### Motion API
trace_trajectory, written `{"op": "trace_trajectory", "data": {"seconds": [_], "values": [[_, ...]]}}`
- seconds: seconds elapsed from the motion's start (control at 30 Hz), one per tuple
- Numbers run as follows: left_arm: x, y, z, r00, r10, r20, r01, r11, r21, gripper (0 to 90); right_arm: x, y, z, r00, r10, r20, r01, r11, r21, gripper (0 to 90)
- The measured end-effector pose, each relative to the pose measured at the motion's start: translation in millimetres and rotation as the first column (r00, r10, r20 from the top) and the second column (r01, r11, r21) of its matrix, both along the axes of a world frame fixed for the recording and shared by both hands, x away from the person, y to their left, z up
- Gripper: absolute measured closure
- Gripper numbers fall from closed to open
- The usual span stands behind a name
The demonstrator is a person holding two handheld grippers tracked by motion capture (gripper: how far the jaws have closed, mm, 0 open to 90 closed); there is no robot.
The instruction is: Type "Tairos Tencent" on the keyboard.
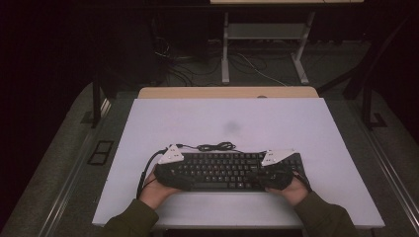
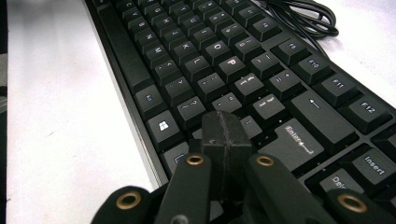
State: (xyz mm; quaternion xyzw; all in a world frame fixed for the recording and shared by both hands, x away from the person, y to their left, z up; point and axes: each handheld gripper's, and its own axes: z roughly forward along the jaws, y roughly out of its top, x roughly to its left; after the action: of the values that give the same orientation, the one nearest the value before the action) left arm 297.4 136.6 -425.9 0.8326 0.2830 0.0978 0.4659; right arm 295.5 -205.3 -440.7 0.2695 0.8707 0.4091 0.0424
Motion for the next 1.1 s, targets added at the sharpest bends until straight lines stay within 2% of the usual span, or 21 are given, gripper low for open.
{"op": "trace_trajectory", "data": {"seconds": [0.07, 0.1, 0.13, 0.23, 0.3, 0.33, 0.4, 0.43, 0.47, 0.53, 0.63, 0.67, 0.73, 0.83, 1.0, 1.1], "values": [[1.8, -0.8, 0.2, 1.0, -0.002, -0.005, 0.002, 1.0, -0.003, 16.3, 0.0, 0.0, 0.0, 1.0, 0.0, 0.0, 0.0, 1.0, 0.0, 89.2], [2.5, -1.1, 0.1, 1.0, -0.003, -0.007, 0.003, 1.0, -0.005, 21.2, 0.0, 0.0, -0.1, 1.0, -0.001, 0.0, 0.001, 1.0, 0.001, 89.3], [3.6, -1.1, 0.0, 0.9999, -0.007, -0.01, 0.007, 1.0, -0.005, 21.2, 0.0, -0.1, -0.1, 1.0, 0.0, 0.0, 0.0, 1.0, 0.0, 89.3], [6.6, -1.9, -0.7, 0.9997, -0.008, -0.022, 0.008, 1.0, -0.005, 29.9, 0.1, -0.2, -0.1, 1.0, 0.0, -0.001, 0.0, 1.0, 0.001, 89.3], [8.9, -3.0, -1.1, 0.9994, -0.007, -0.033, 0.007, 0.9999, -0.008, 39.6, 0.1, -0.1, -0.1, 1.0, 0.0, -0.001, 0.0, 1.0, 0.0, 89.2], [9.8, -3.5, -1.2, 0.9993, -0.007, -0.037, 0.006, 0.9999, -0.01, 39.6, 0.1, -0.1, -0.1, 1.0, 0.0, -0.001, 0.0, 1.0, 0.0, 89.2], [12.8, -5.2, -1.7, 0.9991, -0.007, -0.042, 0.006, 0.9999, -0.01, 45.6, 0.0, -0.1, 0.0, 1.0, -0.001, -0.002, 0.001, 1.0, 0.0, 89.2], [14.4, -6.6, -2.0, 0.9989, -0.003, -0.047, 0.002, 1.0, -0.005, 51.3, 0.0, -0.1, 0.0, 1.0, -0.001, -0.002, 0.001, 1.0, 0.0, 89.2], [15.3, -7.6, -2.3, 0.9987, 0.002, -0.051, -0.003, 1.0, -0.006, 51.3, 0.0, -0.1, 0.0, 1.0, -0.001, -0.002, 0.001, 1.0, 0.0, 89.2], [18.3, -9.7, -2.5, 0.9984, 0.005, -0.057, -0.006, 1.0, -0.002, 59.6, 0.1, -0.1, 0.0, 1.0, -0.001, -0.003, 0.001, 1.0, 0.0, 89.3], [21.1, -12.2, -2.2, 0.9979, 0.006, -0.065, -0.005, 1.0, 0.002, 64.2, 0.0, -0.1, 0.0, 1.0, -0.001, -0.003, 0.001, 1.0, 0.0, 89.3], [21.9, -13.4, -1.9, 0.9976, 0.008, -0.069, -0.007, 1.0, 0.005, 70.0, 0.0, 0.0, 0.0, 1.0, -0.001, -0.003, 0.001, 1.0, 0.0, 89.3], [23.5, -15.2, -1.7, 0.9972, 0.005, -0.075, -0.005, 1.0, 0.007, 72.2, 0.0, 0.0, 0.0, 1.0, -0.002, -0.003, 0.002, 1.0, 0.0, 89.2], [25.3, -18.1, -1.8, 0.9969, 0.0, -0.079, 0.001, 0.9999, 0.014, 82.1, 0.0, -0.1, 0.0, 1.0, -0.001, -0.002, 0.001, 1.0, 0.0, 89.3], [27.7, -22.2, -2.7, 0.9962, -0.005, -0.087, 0.008, 0.9993, 0.035, 88.9, -0.1, 0.0, 0.0, 1.0, -0.001, -0.002, 0.001, 1.0, -0.001, 89.3], [28.7, -23.8, -4.2, 0.9959, -0.008, -0.09, 0.013, 0.9987, 0.05, 88.9, -0.2, 0.1, 0.0, 1.0, -0.001, 0.0, 0.001, 1.0, -0.001, 89.3]]}}
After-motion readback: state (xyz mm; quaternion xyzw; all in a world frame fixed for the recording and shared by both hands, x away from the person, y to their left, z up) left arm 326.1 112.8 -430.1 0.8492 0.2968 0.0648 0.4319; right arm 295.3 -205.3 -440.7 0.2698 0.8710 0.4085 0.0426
